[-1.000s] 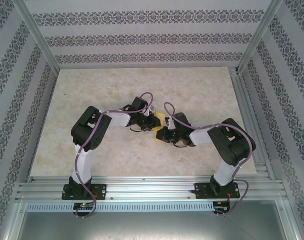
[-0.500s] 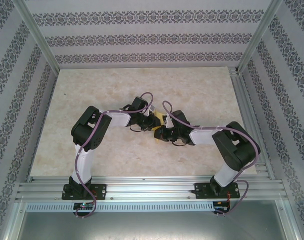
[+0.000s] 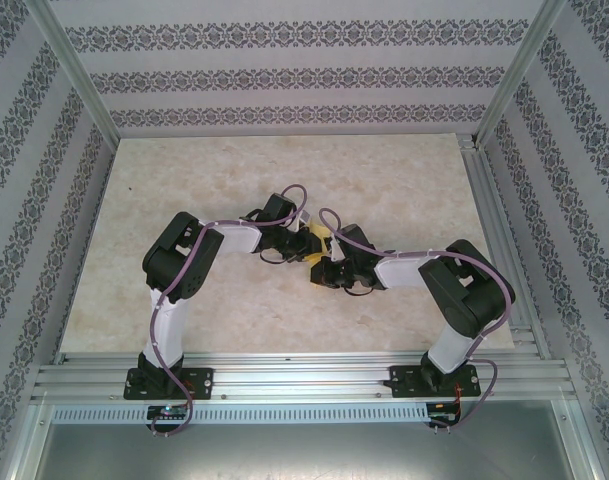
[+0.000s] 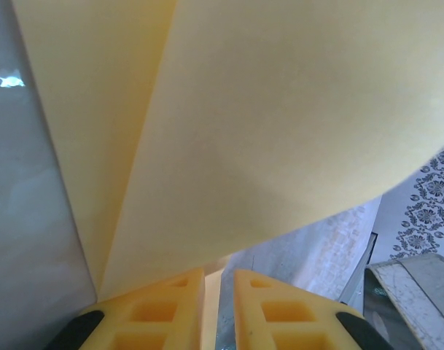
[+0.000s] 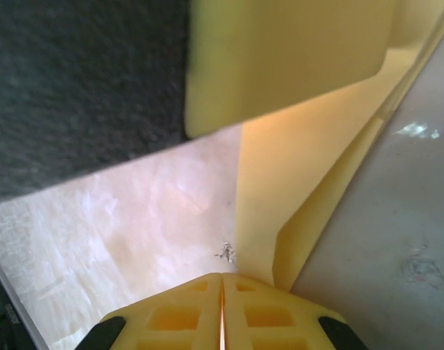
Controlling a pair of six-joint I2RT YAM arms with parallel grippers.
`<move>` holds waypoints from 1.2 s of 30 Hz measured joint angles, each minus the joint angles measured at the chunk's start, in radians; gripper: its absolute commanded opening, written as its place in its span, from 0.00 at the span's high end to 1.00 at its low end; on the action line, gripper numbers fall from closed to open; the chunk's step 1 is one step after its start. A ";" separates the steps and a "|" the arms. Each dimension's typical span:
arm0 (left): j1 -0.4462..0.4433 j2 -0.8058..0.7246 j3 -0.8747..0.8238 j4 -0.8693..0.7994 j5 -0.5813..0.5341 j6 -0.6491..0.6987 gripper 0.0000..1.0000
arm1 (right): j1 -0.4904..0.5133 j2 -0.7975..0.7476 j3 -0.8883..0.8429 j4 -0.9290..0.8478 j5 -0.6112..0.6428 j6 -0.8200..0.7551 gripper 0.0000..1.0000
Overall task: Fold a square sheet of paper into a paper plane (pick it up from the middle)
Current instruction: Fold the wing for the fifth time at the center of the table.
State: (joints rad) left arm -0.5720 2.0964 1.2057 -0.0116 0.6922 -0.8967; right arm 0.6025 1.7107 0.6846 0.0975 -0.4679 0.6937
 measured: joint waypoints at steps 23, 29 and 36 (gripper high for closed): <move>0.000 0.007 0.001 0.010 0.011 0.006 0.81 | -0.036 -0.126 -0.008 -0.002 -0.050 0.021 0.89; 0.000 0.011 0.001 0.019 0.020 0.006 0.81 | -0.040 -0.027 -0.008 0.025 -0.065 0.042 0.90; 0.000 0.011 0.002 0.020 0.022 0.006 0.81 | -0.040 -0.023 0.037 -0.075 -0.052 0.003 0.91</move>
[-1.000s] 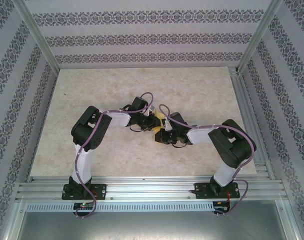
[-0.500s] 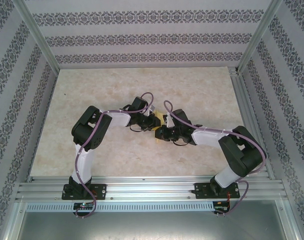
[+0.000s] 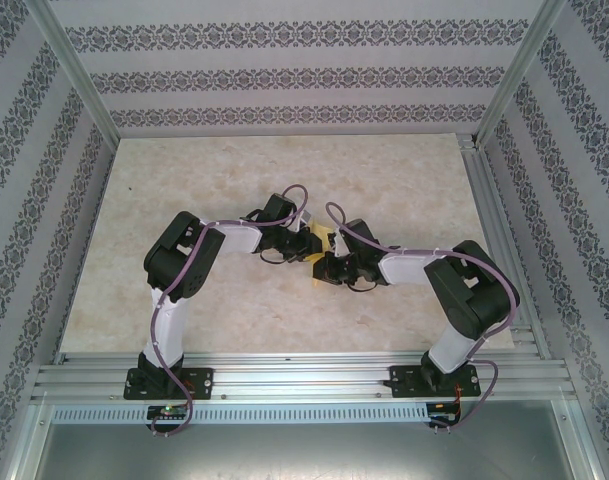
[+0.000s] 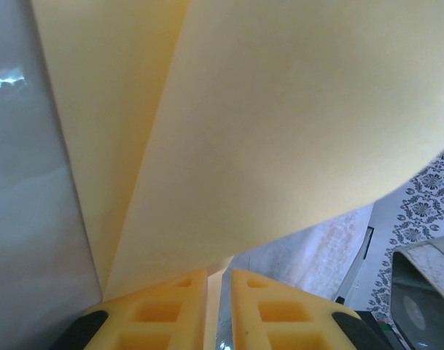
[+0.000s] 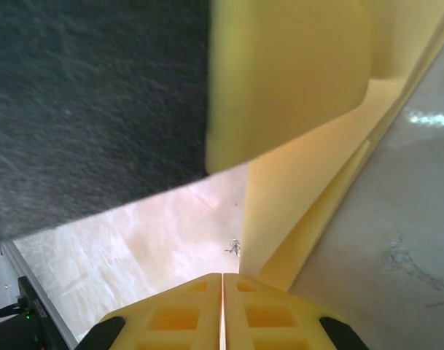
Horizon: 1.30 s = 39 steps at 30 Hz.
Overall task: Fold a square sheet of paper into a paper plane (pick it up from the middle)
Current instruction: Fold the wing for the fifth time at the center of the table.
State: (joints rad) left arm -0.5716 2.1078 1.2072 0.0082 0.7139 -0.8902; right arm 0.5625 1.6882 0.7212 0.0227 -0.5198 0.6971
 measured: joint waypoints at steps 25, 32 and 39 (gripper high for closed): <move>0.006 0.005 -0.024 0.063 0.026 -0.009 0.82 | 0.033 0.009 0.007 -0.023 -0.009 0.008 0.92; 0.009 0.006 -0.024 0.065 0.034 -0.008 0.82 | 0.040 0.061 0.042 -0.060 -0.001 0.008 0.94; 0.014 0.008 -0.024 0.064 0.040 -0.007 0.82 | 0.053 0.023 0.050 -0.135 0.055 -0.014 0.92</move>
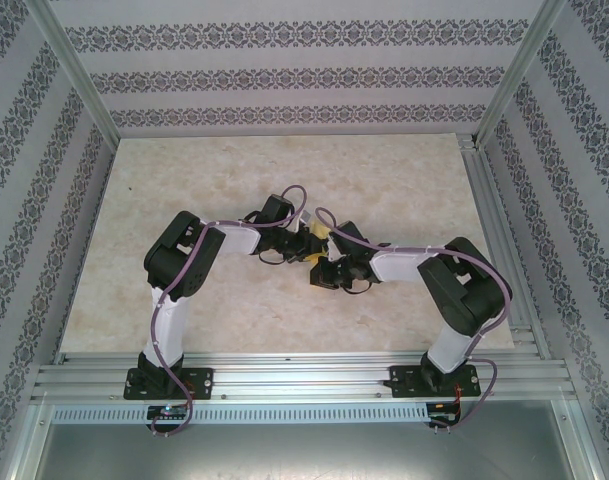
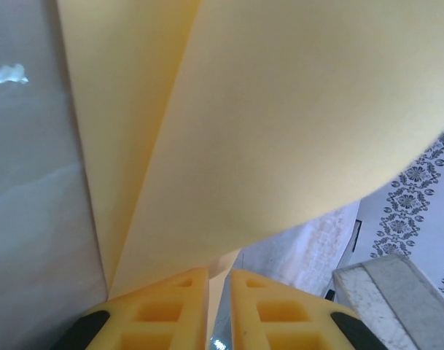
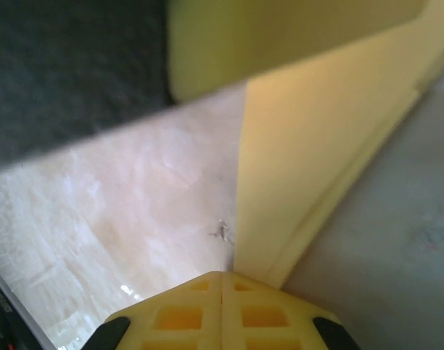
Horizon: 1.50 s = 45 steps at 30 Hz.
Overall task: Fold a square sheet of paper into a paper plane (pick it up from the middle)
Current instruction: Fold the wing for the fifth time at the center of the table.
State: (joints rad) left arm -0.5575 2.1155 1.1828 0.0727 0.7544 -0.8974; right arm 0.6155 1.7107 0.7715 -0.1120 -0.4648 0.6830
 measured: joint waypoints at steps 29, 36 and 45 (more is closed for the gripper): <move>0.001 0.000 0.016 -0.013 0.018 0.004 0.69 | 0.006 0.037 -0.035 0.155 0.003 0.019 0.94; 0.003 0.000 0.055 -0.079 0.031 0.024 0.60 | -0.030 0.021 -0.103 0.266 -0.036 -0.020 0.95; 0.040 -0.014 0.084 -0.129 0.044 0.078 0.55 | -0.069 0.038 -0.112 0.294 -0.123 -0.058 0.95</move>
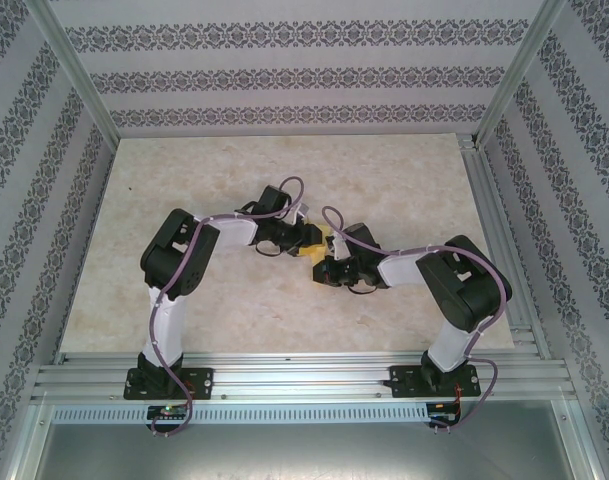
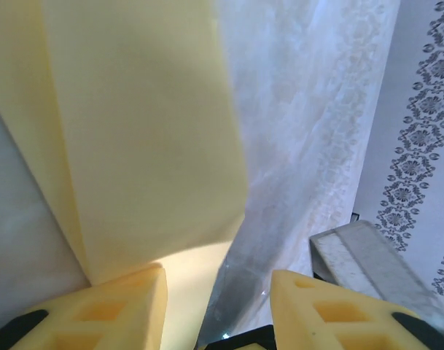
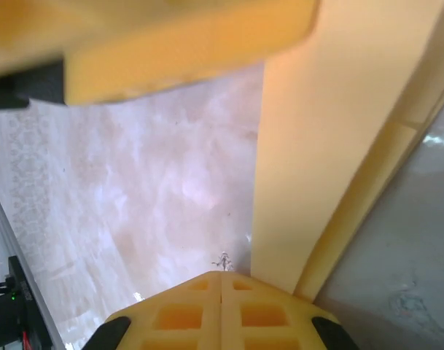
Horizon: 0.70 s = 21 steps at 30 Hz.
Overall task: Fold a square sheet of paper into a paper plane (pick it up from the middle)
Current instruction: Fold the wing for the fifth time at the center of the table.
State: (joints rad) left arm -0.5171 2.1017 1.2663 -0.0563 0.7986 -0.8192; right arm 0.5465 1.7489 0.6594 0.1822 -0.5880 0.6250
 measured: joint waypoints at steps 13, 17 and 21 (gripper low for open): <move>0.008 -0.003 0.076 -0.009 0.061 0.049 0.60 | -0.014 0.019 0.019 -0.017 -0.041 0.000 0.97; 0.008 0.010 0.094 -0.021 0.061 0.057 0.63 | -0.017 0.019 0.020 -0.022 -0.043 0.000 0.97; 0.008 0.054 0.129 -0.031 0.057 0.064 0.66 | -0.017 0.019 0.021 -0.025 -0.043 0.000 0.97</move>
State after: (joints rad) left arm -0.5087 2.1559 1.3956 -0.0872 0.8558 -0.7551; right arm 0.5297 1.7683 0.6807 0.1574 -0.6308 0.6254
